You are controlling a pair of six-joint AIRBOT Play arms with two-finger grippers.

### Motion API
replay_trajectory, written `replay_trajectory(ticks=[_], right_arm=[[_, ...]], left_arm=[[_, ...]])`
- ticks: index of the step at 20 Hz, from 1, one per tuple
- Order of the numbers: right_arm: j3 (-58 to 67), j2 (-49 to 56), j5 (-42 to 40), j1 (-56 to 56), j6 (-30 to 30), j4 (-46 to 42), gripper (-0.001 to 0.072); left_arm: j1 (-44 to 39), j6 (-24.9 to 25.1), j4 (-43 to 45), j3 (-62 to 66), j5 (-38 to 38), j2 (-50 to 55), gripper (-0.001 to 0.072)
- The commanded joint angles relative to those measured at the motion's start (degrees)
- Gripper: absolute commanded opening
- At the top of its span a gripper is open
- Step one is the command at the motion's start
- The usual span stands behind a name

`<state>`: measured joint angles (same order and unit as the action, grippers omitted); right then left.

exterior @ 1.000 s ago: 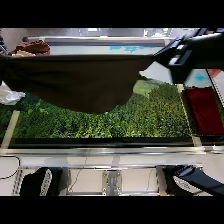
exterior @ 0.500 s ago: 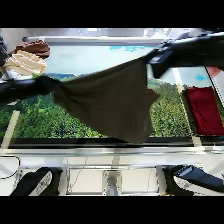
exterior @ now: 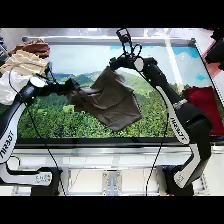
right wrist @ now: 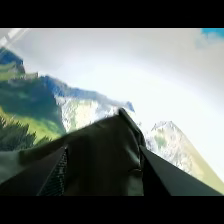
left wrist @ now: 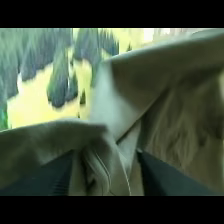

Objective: Fold the shirts.

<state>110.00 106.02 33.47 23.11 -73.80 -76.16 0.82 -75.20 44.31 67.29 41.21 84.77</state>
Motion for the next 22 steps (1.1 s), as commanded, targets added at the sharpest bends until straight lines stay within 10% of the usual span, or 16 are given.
replay_trajectory(ticks=[1, 9, 22], right_arm=[[7.54, 2.16, 3.15, -1.73, -0.66, -3.19, 0.0494], [-1.9, -18.47, 44.02, -19.28, -1.81, -3.43, 0.0491], [-55.82, -37.99, 27.26, -6.88, -1.14, 21.59, 0.0495]], left_arm=[[2.32, 8.57, -1.44, 6.78, -3.89, -0.46, 0.0533], [8.35, 21.88, 25.18, 8.17, 12.98, -5.16, 0.0528], [5.62, 28.24, 19.34, 23.71, 28.55, 17.2, 0.0509]])
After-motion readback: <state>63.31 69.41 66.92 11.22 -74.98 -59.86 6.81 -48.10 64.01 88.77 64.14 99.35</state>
